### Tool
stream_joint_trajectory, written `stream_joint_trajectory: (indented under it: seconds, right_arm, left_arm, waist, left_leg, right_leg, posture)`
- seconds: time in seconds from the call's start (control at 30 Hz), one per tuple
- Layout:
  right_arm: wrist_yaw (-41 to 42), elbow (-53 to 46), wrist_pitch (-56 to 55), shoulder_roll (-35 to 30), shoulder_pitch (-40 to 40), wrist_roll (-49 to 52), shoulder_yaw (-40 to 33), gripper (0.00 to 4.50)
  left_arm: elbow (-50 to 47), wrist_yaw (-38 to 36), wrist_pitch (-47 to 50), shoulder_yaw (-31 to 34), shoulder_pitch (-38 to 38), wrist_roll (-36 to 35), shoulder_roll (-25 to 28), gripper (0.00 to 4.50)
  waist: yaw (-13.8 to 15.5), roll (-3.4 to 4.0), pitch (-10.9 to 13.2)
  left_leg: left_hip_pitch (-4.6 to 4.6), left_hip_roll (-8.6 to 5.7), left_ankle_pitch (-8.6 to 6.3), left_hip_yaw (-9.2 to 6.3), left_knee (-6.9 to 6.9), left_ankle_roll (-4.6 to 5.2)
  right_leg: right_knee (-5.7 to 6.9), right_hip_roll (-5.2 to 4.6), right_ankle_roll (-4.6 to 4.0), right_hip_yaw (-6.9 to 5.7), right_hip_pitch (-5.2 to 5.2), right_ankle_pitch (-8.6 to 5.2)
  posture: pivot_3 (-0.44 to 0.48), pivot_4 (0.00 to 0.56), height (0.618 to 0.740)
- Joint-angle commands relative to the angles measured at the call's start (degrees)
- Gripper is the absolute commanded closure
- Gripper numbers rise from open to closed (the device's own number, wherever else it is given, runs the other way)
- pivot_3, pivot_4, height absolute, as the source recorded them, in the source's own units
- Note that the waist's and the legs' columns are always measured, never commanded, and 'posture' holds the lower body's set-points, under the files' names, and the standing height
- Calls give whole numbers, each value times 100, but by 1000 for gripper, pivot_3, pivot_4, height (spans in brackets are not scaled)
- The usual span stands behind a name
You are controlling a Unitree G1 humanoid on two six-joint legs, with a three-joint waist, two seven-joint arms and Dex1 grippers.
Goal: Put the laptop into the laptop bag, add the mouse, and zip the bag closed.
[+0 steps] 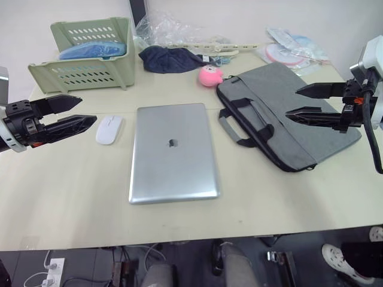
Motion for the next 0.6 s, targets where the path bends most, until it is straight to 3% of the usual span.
stream_joint_trajectory:
  seconds: [0.03,0.13,0.6]
  right_arm:
    - [10,-71,-1,-118,-73,54,-218,1317]
    - [-40,-133,43,-100,132,114,-396,1317]
    - [-233,-115,22,7,214,165,-532,1317]
  left_arm:
    - [-39,-106,-161,-28,-163,-32,10,0]
    - [153,-141,-160,-217,-479,-81,-14,0]
    - [311,-173,-223,-411,-564,9,-6,0]
  waist:
    - [4,0,0]
    - [32,-1,0]
    - [5,0,0]
  left_leg:
    - [0,0,0,0,0,0]
    - [-1,0,0,-2,4,0]
    - [0,-1,0,3,6,0]
  right_leg:
    - [0,0,0,0,0,0]
    - [0,0,1,-2,0,1]
    - [4,0,2,1,0,1]
  posture:
    - [0,150,740]
    - [0,150,740]
    - [0,150,740]
